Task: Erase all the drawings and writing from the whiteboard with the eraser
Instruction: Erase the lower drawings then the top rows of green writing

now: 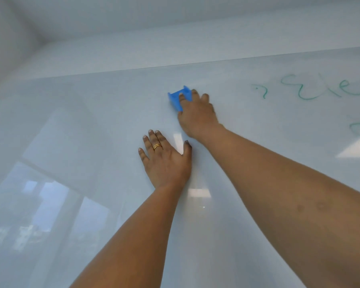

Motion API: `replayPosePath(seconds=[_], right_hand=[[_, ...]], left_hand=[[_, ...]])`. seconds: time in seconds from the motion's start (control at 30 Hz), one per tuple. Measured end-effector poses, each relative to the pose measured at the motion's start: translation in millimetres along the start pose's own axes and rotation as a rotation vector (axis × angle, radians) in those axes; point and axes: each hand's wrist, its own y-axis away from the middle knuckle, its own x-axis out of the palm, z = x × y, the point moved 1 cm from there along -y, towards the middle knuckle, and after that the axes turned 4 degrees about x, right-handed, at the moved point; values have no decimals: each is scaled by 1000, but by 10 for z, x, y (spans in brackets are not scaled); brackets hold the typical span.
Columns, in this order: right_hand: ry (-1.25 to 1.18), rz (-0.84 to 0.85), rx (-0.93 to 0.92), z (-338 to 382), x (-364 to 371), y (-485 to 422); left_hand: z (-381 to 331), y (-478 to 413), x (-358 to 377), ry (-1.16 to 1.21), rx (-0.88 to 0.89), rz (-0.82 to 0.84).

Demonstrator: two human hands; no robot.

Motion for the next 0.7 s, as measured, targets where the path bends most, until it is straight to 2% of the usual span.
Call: replayPosePath(seconds=[0.1, 0.17, 0.37, 0.53, 0.7], right_hand=[[-6, 51, -167, 62, 24, 36], [4, 53, -191, -64, 0, 23], [-3, 15, 0, -788, -180, -131], [-6, -27, 183, -1467, -363, -229], [-20, -53, 332, -1936, -491, -135]], left_hand=[[15, 1, 2, -21, 17, 6], [17, 0, 1, -25, 22, 3], [-123, -11, -37, -38, 171, -15], [-559, -23, 12, 16, 306, 40], [-874, 64, 119, 49, 345, 88]])
